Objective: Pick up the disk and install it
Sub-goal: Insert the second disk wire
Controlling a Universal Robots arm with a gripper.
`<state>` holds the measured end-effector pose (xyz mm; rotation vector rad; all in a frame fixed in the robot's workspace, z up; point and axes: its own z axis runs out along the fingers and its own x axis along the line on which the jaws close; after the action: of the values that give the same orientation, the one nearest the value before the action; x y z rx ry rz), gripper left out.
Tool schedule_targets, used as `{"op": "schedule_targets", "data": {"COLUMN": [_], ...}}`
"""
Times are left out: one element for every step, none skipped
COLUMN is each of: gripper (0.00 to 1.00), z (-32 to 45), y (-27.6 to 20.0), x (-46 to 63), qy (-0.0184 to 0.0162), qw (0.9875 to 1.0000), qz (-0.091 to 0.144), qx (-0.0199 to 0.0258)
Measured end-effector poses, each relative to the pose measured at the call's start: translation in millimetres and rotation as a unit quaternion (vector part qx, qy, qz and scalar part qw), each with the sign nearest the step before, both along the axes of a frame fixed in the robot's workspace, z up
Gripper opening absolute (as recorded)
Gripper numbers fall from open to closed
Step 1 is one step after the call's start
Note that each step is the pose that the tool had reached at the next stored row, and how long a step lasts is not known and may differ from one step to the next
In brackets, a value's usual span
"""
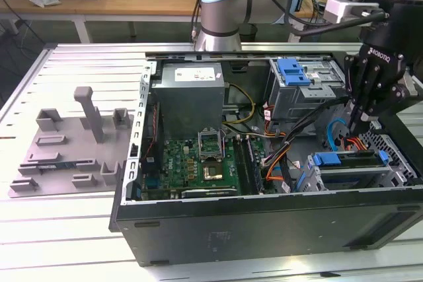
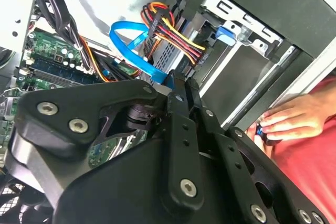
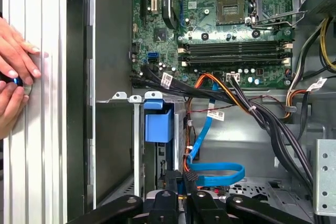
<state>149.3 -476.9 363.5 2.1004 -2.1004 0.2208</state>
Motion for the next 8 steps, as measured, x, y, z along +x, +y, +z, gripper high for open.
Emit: {"op": "schedule_targets", "data": {"gripper": [0.16,0.16,0.16,0.16,0.16,0.16,0.16,0.16], "z": [0.0,0.0,0.0,-0.1,-0.1,-0.2,-0.2,-0.3], "y": [-1.7,-3.5,-5.1,-6.6,-8.9,-10.4,-11.9,-13.3], "x": [0.1,0.2,0.3,0.4,0.5,0.5,0.6,0.7], "qy": [0.0000,0.0000,0.0000,0.0000,0.0000,0.0000,0.0000,0.0000], "qw": [1.0000,1.0000,1.0000,1.0000,0.9999,0.9999,0.9998,0.9998], "qz": [0.000,0.000,0.000,-0.001,-0.001,-0.001,-0.001,-0.001], "qx": [0.0024,0.0049,0.0072,0.0097,0.0133,0.0157,0.0179,0.0203]}}
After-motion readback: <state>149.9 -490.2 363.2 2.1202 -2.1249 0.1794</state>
